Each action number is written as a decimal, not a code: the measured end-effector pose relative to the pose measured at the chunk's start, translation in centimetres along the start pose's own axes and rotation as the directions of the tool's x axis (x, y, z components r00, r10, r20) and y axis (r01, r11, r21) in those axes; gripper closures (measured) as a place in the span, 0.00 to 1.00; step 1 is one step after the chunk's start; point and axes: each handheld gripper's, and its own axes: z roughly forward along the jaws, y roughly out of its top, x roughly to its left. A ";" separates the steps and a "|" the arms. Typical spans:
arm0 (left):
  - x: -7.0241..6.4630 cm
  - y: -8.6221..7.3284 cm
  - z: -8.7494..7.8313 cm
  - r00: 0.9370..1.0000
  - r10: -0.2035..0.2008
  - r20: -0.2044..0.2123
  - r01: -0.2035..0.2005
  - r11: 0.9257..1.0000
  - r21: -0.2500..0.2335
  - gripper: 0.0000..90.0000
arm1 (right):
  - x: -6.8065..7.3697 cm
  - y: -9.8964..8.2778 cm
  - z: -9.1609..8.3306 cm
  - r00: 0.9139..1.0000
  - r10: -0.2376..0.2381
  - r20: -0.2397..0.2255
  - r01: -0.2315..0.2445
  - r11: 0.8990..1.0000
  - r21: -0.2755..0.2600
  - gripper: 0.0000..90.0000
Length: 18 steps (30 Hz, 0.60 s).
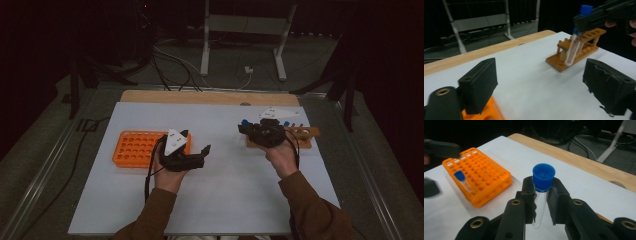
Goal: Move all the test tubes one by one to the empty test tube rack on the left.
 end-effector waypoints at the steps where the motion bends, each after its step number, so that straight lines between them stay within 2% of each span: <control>1: -0.2 0.1 0.4 1.000 0.001 0.004 -0.001 1.000 0.006 0.19 | 0.3 0.1 0.2 1.000 -0.004 -0.008 0.004 1.000 0.003 0.85; 5: -0.8 0.5 1.8 1.000 -0.003 0.025 0.002 1.000 0.023 0.20 | 1.5 0.7 0.9 0.999 -0.029 -0.028 0.030 0.999 0.015 0.85; 9: -1.3 0.6 3.0 0.999 0.002 0.047 -0.004 0.999 0.042 0.27 | 2.5 1.1 1.5 0.998 -0.041 -0.054 0.043 0.999 0.021 0.85; 12: -1.7 0.7 3.8 0.999 0.008 0.054 -0.011 0.998 0.062 0.40 | 3.0 1.2 1.8 0.996 -0.037 -0.075 0.039 0.999 0.021 0.85; 13: -1.7 0.7 3.9 0.998 0.009 0.056 -0.013 0.998 0.066 0.50 | 3.3 1.2 2.0 0.996 -0.036 -0.086 0.038 0.999 0.024 0.85; 17: -1.9 0.7 4.4 0.997 0.006 0.079 -0.011 0.998 0.069 0.62 | 3.7 1.2 2.2 0.994 -0.035 -0.101 0.038 0.999 0.025 0.85; 18: -1.8 0.7 4.5 0.997 0.000 0.082 -0.006 0.997 0.071 0.71 | 3.8 1.2 2.3 0.993 -0.031 -0.112 0.034 0.999 0.024 0.85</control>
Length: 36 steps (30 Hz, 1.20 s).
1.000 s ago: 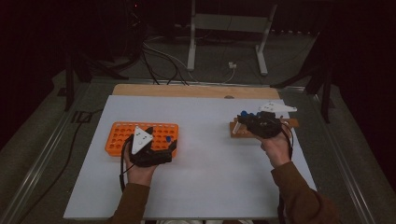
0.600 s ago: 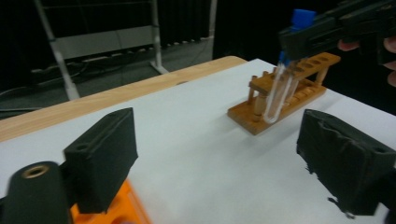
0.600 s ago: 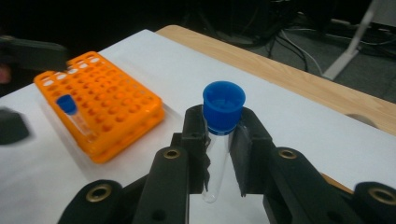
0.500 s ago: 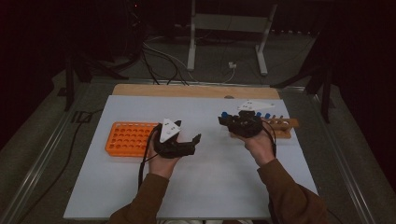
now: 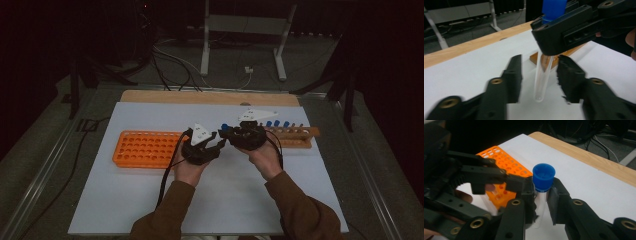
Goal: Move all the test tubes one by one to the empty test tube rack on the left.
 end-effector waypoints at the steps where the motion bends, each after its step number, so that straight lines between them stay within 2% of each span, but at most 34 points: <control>1: 0.0 0.0 0.1 1.000 -0.007 0.003 0.007 1.000 0.000 0.71 | 0.0 0.0 0.0 1.000 0.000 0.000 0.000 1.000 0.000 0.85; 5: 0.1 -0.1 0.1 1.000 -0.009 0.025 0.009 1.000 -0.011 0.84 | 0.1 0.0 0.1 1.000 0.011 -0.021 -0.011 1.000 -0.002 0.85; 10: -0.1 -0.1 0.1 0.999 0.008 0.032 -0.007 1.000 -0.017 0.87 | 0.1 0.0 0.1 1.000 0.012 -0.022 -0.012 1.000 0.001 0.85; 12: 0.0 -0.1 0.1 0.999 0.003 0.034 -0.002 1.000 -0.022 0.87 | 0.0 0.0 0.0 1.000 0.017 -0.025 -0.017 1.000 -0.004 0.83; 17: 0.5 -0.1 -0.1 1.000 -0.002 0.011 0.002 1.000 -0.015 0.87 | -0.6 0.1 -0.5 0.999 0.039 -0.018 -0.039 0.999 -0.027 0.60; 18: 0.7 -0.1 -0.3 1.000 -0.004 0.006 0.005 1.000 -0.014 0.87 | -1.0 0.0 -0.9 0.998 0.052 -0.019 -0.053 0.998 -0.040 0.52; 19: 0.8 -0.1 -0.3 1.000 -0.006 0.002 0.006 1.000 -0.016 0.87 | -1.0 0.0 -0.9 0.998 0.052 -0.019 -0.053 0.998 -0.040 0.52; 20: 0.9 0.0 -0.5 1.000 -0.009 -0.002 0.009 1.000 -0.018 0.87 | -1.2 0.0 -1.1 0.998 0.058 -0.014 -0.059 0.997 -0.044 0.47; 23: 1.5 0.1 -1.0 1.000 -0.024 -0.014 0.024 0.999 -0.027 0.87 | -1.7 -0.2 -1.8 0.998 0.063 0.020 -0.062 0.996 -0.059 0.32; 24: 1.6 0.1 -1.2 1.000 -0.026 -0.018 0.025 0.999 -0.028 0.87 | -2.1 -0.4 -2.1 0.997 0.062 0.055 -0.059 0.996 -0.060 0.23; 25: 1.8 0.1 -1.3 0.999 -0.026 -0.021 0.025 0.999 -0.028 0.87 | -2.1 -0.4 -2.1 0.997 0.062 0.055 -0.059 0.996 -0.060 0.23; 32: 3.2 0.3 -2.8 0.998 -0.057 -0.039 0.054 0.996 -0.067 0.87 | -3.3 -1.7 -3.1 0.987 0.042 0.152 -0.035 0.998 -0.045 0.05; 36: 4.2 0.3 -3.6 0.996 -0.077 -0.053 0.073 0.994 -0.088 0.87 | -4.1 -2.9 -3.7 0.981 0.038 0.190 -0.033 0.999 -0.032 0.01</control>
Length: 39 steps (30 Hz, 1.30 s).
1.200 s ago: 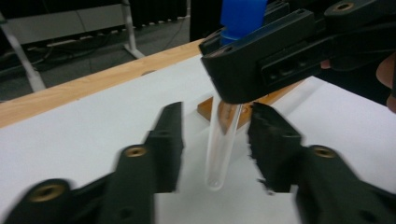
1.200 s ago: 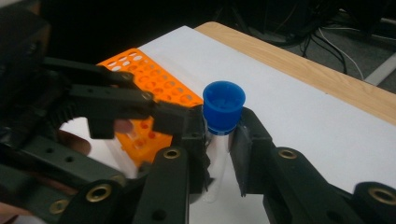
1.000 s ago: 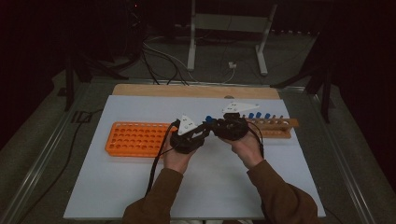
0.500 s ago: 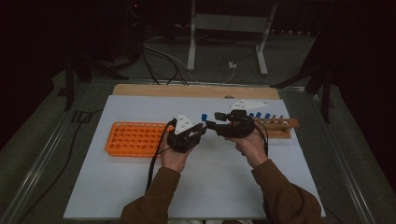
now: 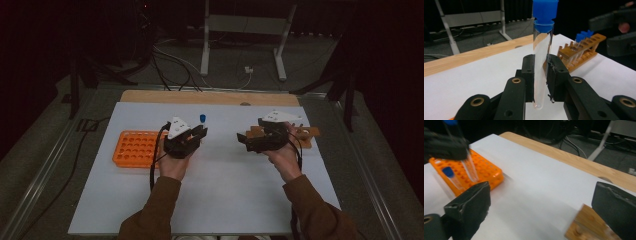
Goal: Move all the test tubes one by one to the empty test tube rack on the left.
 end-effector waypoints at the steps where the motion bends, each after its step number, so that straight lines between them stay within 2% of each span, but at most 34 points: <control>1: 0.2 0.0 -0.2 1.000 -0.005 -0.004 0.005 1.000 -0.006 0.87 | -0.2 -0.3 -0.1 1.000 0.002 0.008 -0.002 1.000 -0.002 0.00; 8: 1.8 0.2 -1.8 0.999 -0.023 -0.032 0.022 0.999 -0.047 0.87 | -1.5 -1.4 -1.4 0.999 0.024 0.038 -0.023 0.999 -0.026 0.00; 12: 2.7 0.4 -2.8 0.998 -0.038 -0.046 0.034 0.997 -0.071 0.87 | -1.9 -2.1 -2.1 0.997 0.026 0.072 -0.024 0.999 -0.025 0.00; 16: 3.4 0.3 -3.6 0.997 -0.032 -0.068 0.027 0.997 -0.077 0.87 | -2.1 -2.8 -2.7 0.995 0.022 0.095 -0.019 0.999 -0.033 0.00; 18: 3.7 0.1 -4.0 0.996 -0.042 -0.075 0.036 0.996 -0.082 0.87 | -2.3 -3.1 -3.0 0.994 0.030 0.102 -0.026 0.999 -0.039 0.00; 22: 4.3 -0.4 -4.7 0.995 -0.047 -0.093 0.039 0.996 -0.085 0.87 | -2.7 -4.0 -3.8 0.992 0.033 0.121 -0.028 0.999 -0.040 0.00; 29: 5.2 -1.8 -5.2 0.991 -0.062 -0.119 0.055 0.996 -0.064 0.87 | -3.9 -5.6 -5.4 0.988 0.081 0.133 -0.074 0.996 -0.056 0.00; 33: 5.3 -2.5 -5.2 0.990 -0.065 -0.124 0.058 0.997 -0.059 0.87 | -4.3 -6.3 -5.8 0.986 0.093 0.138 -0.086 0.995 -0.056 0.00; 39: 5.2 -3.4 -5.0 0.992 -0.051 -0.114 0.046 0.998 -0.043 0.87 | -4.5 -7.2 -5.8 0.986 0.109 0.126 -0.103 0.993 -0.055 0.00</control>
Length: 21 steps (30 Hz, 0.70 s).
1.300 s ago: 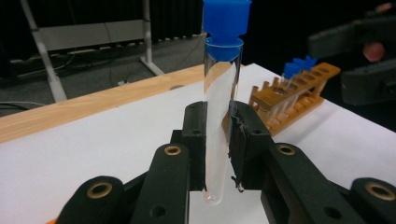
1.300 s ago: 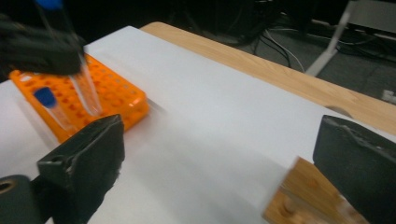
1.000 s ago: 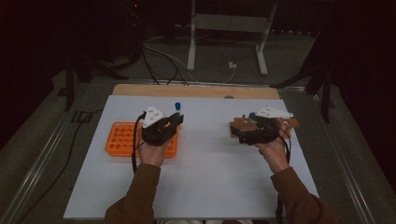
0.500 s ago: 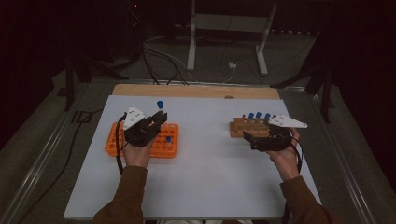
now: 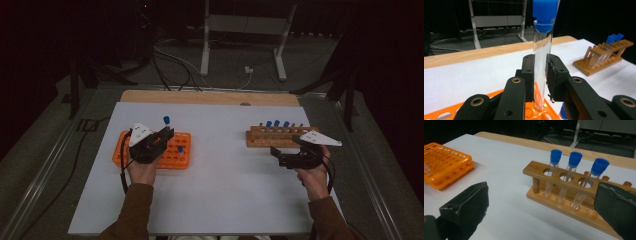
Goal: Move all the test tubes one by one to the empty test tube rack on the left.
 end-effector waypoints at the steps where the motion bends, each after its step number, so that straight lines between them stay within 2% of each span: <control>1: 0.0 -0.2 0.0 1.000 0.001 0.000 -0.001 1.000 0.000 0.87 | 0.0 -0.1 0.0 1.000 -0.002 0.000 0.002 1.000 0.006 0.00; 10: -0.1 -1.8 0.0 1.000 -0.004 -0.002 0.004 1.000 0.017 0.87 | 0.1 -0.9 0.1 1.000 -0.002 -0.007 0.002 1.000 0.021 0.00; 21: -0.3 -3.3 0.4 1.000 -0.008 0.007 0.007 0.999 0.046 0.87 | 0.2 -1.0 -0.1 1.000 0.002 -0.021 -0.001 1.000 0.008 0.00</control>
